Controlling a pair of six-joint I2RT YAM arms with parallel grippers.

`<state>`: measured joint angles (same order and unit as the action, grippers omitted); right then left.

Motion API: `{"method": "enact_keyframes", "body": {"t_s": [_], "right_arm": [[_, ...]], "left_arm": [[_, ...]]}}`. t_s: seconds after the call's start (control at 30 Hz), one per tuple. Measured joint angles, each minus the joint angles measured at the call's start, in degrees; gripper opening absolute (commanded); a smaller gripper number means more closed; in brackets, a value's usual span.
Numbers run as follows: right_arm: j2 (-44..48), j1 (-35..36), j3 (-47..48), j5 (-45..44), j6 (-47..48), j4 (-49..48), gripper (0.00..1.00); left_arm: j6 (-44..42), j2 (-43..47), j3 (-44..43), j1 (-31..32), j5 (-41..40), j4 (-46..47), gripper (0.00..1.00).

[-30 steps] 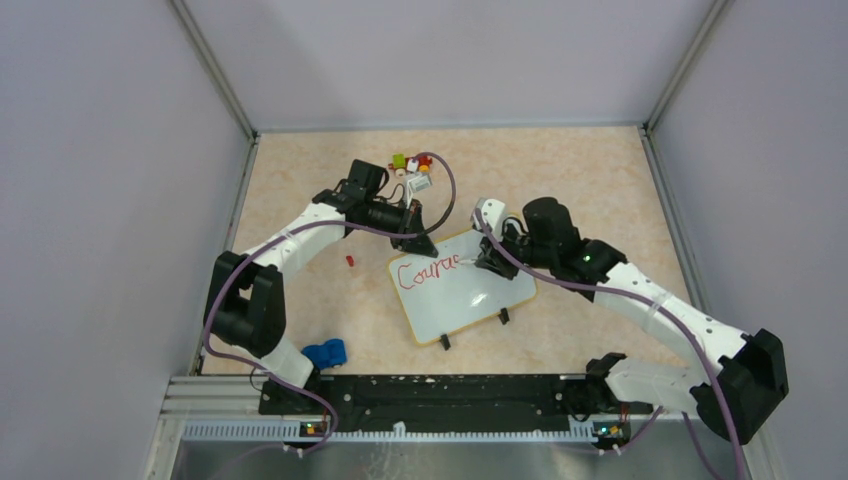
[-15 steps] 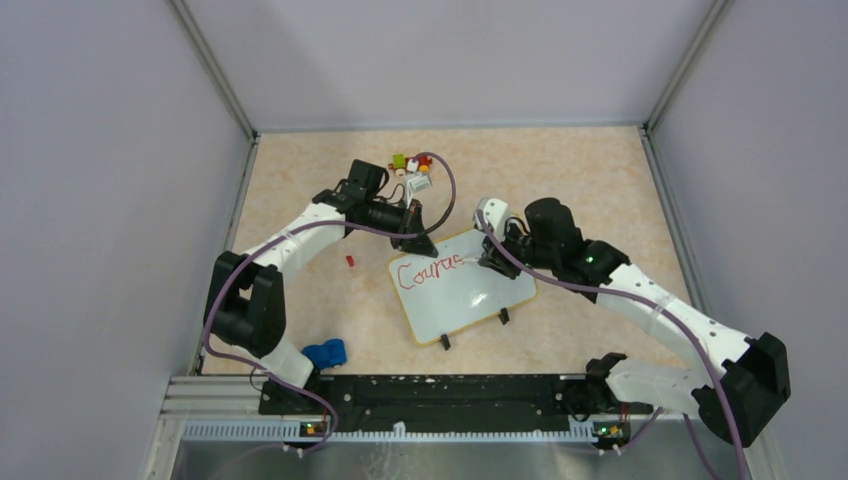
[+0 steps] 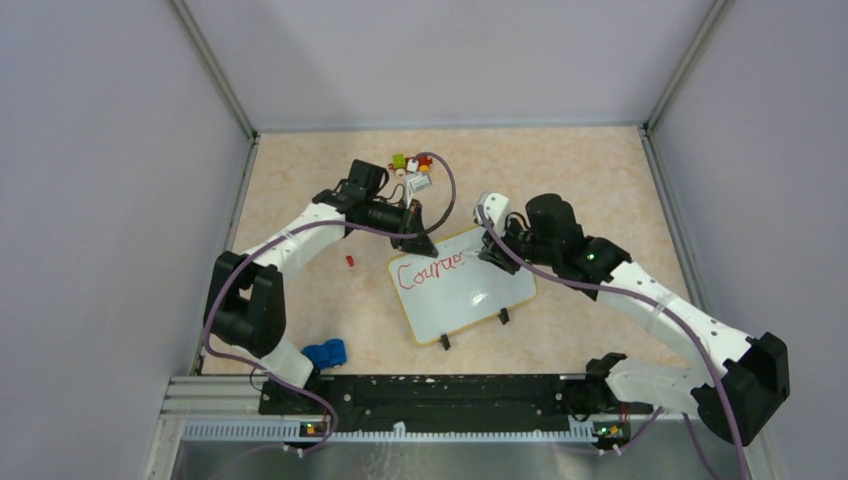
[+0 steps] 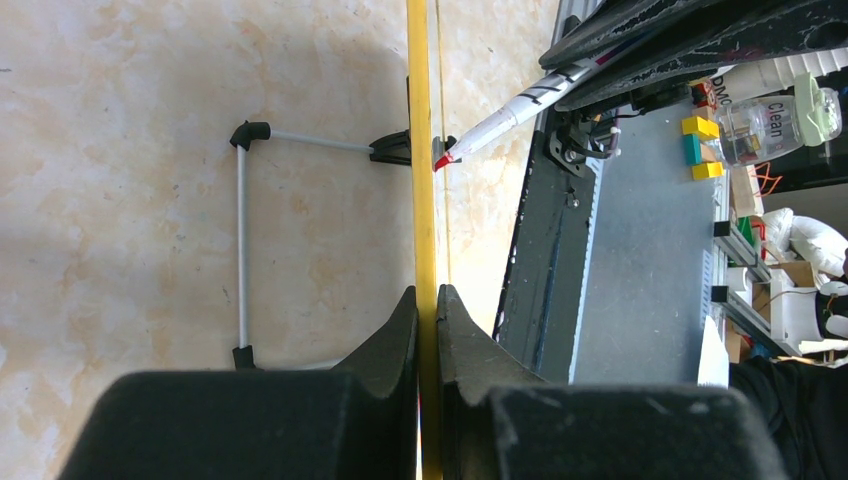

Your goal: Write a sentence on the whiteboard

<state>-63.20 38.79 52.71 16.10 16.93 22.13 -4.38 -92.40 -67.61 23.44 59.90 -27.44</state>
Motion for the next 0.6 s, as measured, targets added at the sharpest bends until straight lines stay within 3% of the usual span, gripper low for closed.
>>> {"method": "enact_keyframes", "body": {"t_s": [0.6], "right_arm": [[0.0,-0.1,0.1,-0.1,0.5,-0.1,0.00]], "left_arm": [[0.0,0.0,0.0,0.0,0.0,0.0,0.00]]}}
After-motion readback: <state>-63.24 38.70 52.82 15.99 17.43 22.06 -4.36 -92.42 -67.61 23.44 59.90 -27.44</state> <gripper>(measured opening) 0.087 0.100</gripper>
